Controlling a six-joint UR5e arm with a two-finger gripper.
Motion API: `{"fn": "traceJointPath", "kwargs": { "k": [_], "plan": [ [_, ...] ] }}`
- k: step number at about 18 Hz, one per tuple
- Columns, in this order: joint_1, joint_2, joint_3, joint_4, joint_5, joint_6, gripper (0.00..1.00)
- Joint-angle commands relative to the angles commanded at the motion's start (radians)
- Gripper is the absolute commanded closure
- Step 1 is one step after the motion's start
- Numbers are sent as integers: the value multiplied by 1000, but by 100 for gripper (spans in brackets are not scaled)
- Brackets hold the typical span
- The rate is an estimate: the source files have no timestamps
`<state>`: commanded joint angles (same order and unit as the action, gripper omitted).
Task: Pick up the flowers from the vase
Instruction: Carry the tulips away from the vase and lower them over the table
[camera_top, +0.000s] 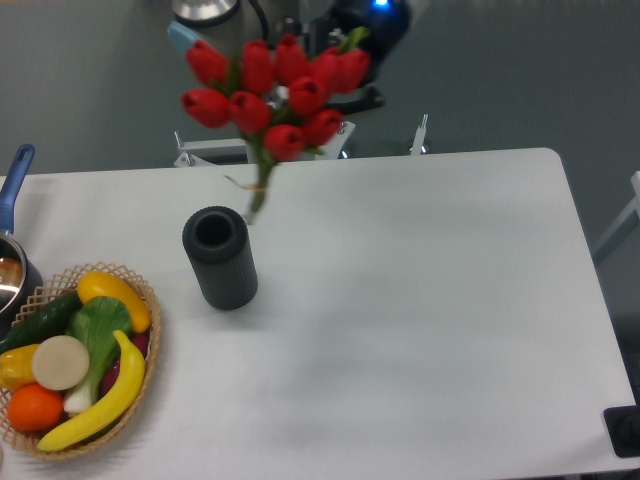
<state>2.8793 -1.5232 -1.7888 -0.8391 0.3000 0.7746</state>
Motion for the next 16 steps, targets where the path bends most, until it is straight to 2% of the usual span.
{"fn": "traceJointPath", "kwargs": {
  "k": [4,7,9,12,14,16],
  "plan": [
    [0,-28,43,-5,238,2,100],
    [-9,-67,77,-15,423,2,100],
    [-12,-115,91,-28,537,5,100],
    [-40,-140,104,-38,645,49,100],
    [-51,-175,127,-73,701,112,100],
    [-58,-242,157,-150,818,191,100]
  ]
}}
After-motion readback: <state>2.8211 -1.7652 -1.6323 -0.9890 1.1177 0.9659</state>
